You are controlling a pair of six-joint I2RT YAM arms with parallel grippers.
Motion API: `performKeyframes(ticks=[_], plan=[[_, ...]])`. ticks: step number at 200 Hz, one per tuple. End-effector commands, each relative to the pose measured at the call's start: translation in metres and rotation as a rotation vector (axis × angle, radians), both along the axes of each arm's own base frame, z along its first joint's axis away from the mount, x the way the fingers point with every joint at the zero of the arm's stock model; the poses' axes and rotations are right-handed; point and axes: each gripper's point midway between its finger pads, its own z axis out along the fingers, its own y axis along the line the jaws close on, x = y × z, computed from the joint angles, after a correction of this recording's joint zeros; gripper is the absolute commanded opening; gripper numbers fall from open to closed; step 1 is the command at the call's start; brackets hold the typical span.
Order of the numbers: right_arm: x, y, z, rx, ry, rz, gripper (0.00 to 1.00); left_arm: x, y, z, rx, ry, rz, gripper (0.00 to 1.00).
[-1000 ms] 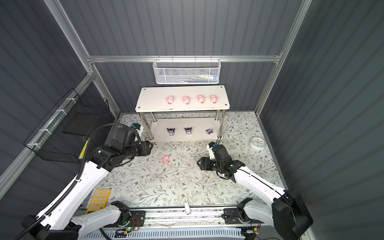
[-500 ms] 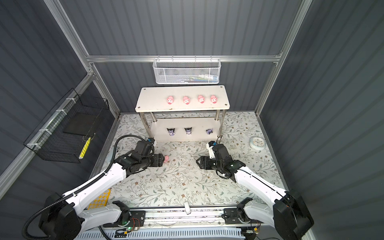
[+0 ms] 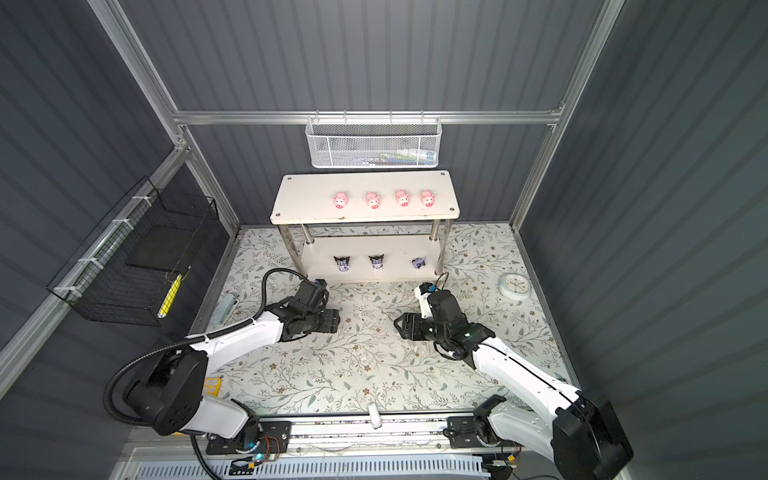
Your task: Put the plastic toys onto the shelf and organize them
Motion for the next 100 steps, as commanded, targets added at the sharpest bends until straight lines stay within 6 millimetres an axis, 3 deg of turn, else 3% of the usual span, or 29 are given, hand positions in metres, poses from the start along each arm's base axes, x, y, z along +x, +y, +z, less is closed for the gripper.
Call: performKeyframes(ticks=[1, 54, 100], plan=[[-0.001, -0.004, -0.003, -0.013, -0.003, -0.014, 0.72, 0.009, -0.005, -0.002, 0.002, -0.021, -0.018, 0.77], [-0.001, -0.005, -0.007, -0.026, -0.001, -0.014, 0.72, 0.02, -0.004, -0.014, 0.032, -0.019, -0.017, 0.75], [0.0, -0.006, -0.009, -0.03, 0.001, -0.017, 0.72, 0.028, -0.002, -0.02, 0.044, -0.025, -0.02, 0.67]])
